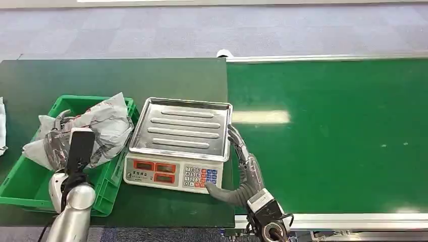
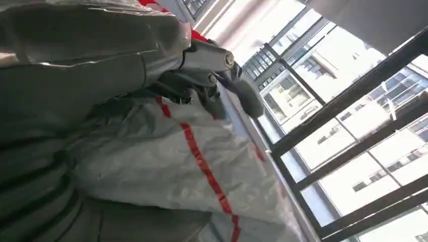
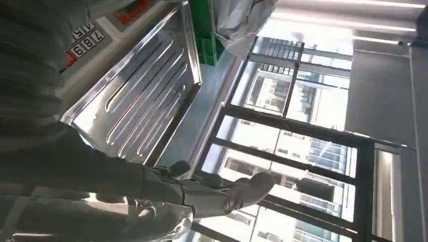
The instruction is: Moved the parcel from conveyor to table for the left to box.
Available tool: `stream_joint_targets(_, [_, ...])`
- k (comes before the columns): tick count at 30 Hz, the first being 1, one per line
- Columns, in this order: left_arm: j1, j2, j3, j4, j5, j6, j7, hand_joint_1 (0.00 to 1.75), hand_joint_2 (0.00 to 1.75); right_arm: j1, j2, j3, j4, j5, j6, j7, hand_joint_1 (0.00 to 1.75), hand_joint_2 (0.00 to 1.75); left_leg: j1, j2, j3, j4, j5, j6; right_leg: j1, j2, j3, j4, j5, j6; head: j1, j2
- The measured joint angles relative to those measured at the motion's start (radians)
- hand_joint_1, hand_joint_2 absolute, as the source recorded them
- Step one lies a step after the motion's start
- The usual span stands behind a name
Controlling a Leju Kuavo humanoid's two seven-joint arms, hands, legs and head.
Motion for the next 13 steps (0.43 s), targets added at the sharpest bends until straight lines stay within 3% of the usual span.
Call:
stream_joint_targets(7, [0.043,-0.031,0.011,-0.088,0.21,-0.004,-0.169,0.0,1.75,0.002,0.002,-0.014,0.013,0.01,0.0,0.005,0.0,1.75,0.0,0.0,0.0,0.0,0.0,0.0,0.0,0.0,0.0,0.0,0.0,0.0,0.0,0.0])
stream_joint_targets(13, [0.156,-0.061,-0.013,-0.253,0.31,0.011,-0.315,0.0,1.75,0.004,0.002,-0.027,0.026,0.009,0.01,0.013,0.0,1.75,0.0,0.001,0.0,0.0,-0.001,0.0,0.0,0.0,0.0,0.0,0.0,0.0,0.0,0.0])
